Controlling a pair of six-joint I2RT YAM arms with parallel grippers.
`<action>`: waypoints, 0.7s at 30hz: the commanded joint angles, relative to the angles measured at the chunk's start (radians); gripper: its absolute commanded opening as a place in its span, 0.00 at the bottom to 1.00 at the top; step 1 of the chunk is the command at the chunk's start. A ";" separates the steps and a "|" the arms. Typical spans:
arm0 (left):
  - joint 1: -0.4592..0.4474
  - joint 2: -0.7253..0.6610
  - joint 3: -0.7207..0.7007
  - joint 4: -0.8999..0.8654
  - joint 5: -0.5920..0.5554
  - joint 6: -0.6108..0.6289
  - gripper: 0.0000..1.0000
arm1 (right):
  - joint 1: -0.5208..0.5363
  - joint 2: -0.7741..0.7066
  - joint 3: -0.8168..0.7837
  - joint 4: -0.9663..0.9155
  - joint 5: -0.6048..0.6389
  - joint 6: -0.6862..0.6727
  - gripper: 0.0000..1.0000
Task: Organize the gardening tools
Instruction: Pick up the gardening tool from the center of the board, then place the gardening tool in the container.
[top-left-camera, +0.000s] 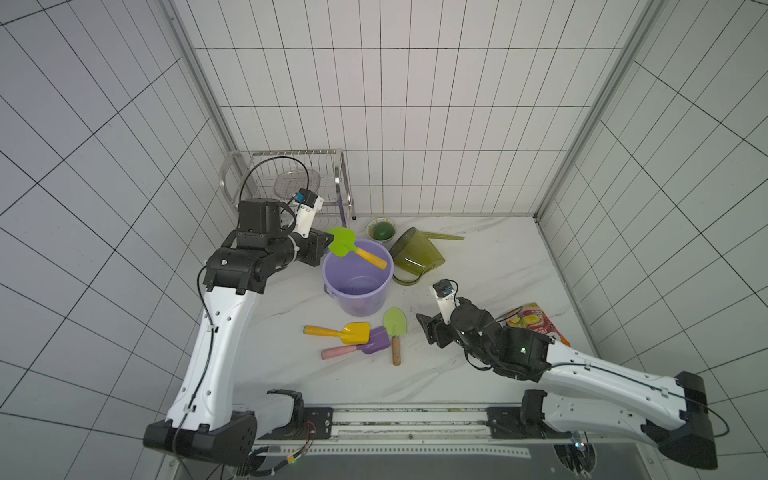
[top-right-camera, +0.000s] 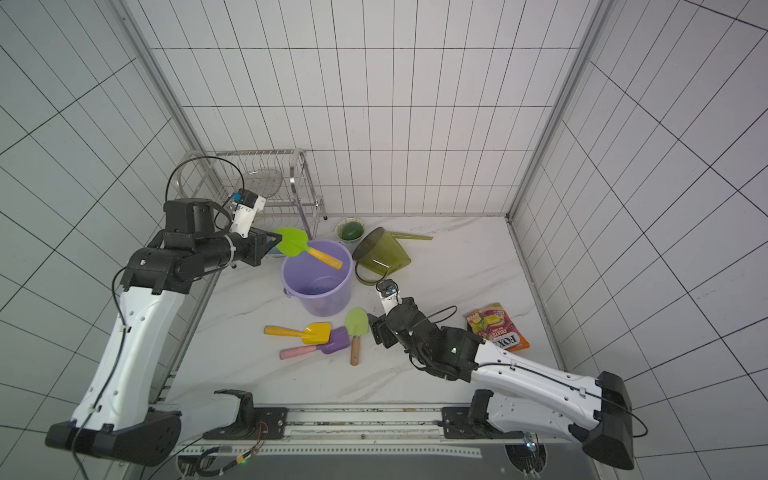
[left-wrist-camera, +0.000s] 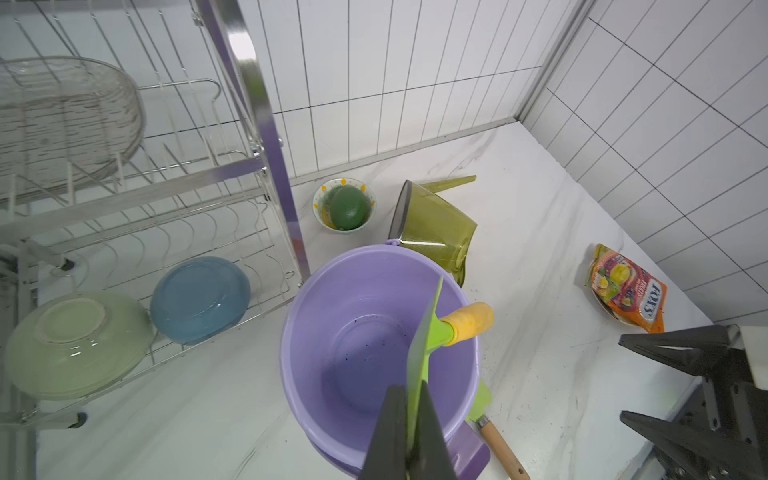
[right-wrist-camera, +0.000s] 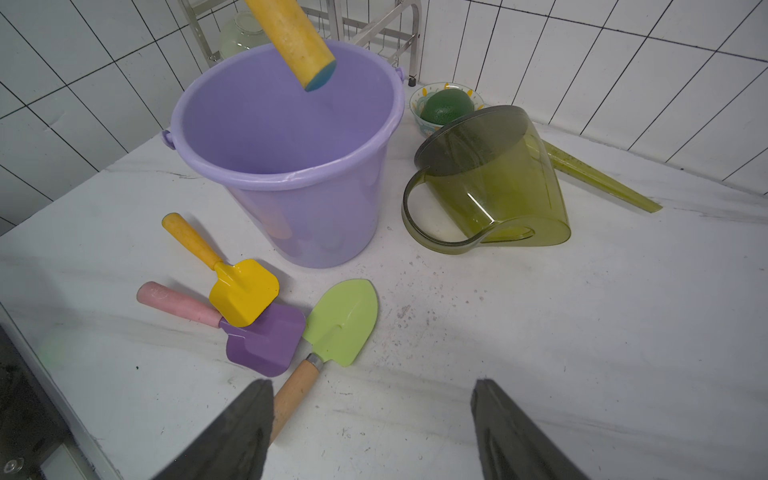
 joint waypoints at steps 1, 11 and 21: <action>0.001 -0.021 -0.009 0.060 -0.099 -0.025 0.00 | -0.010 0.001 -0.014 0.012 0.018 0.017 0.78; -0.042 -0.012 -0.189 0.145 -0.162 -0.074 0.00 | -0.016 0.065 -0.010 0.016 0.006 0.019 0.78; -0.125 0.029 -0.338 0.234 -0.273 -0.055 0.00 | -0.049 0.190 -0.031 0.055 -0.085 0.072 0.78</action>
